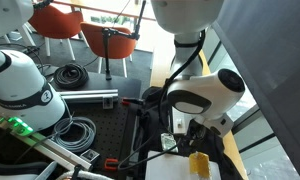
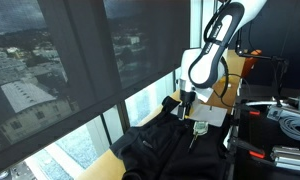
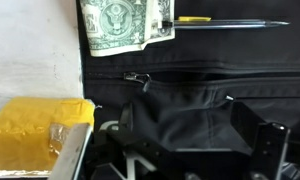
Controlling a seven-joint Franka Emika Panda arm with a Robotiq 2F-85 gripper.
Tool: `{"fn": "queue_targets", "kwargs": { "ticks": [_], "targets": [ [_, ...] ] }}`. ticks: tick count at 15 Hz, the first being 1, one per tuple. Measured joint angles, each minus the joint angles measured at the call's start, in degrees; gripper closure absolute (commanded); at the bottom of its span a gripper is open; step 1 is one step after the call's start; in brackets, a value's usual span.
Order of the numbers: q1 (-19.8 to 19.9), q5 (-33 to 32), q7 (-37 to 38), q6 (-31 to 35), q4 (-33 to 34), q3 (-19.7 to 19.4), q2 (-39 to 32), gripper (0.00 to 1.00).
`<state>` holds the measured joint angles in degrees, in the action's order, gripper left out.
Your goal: Close the zip of the jersey
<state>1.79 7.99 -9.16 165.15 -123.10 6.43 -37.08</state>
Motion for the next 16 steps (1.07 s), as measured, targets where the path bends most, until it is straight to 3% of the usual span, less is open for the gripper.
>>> {"fn": "queue_targets", "kwargs": {
  "ticks": [16],
  "targets": [
    [1.62, -0.1, 0.0, 0.0, 3.12, -0.25, -5.56, 0.0]
  ]
}}
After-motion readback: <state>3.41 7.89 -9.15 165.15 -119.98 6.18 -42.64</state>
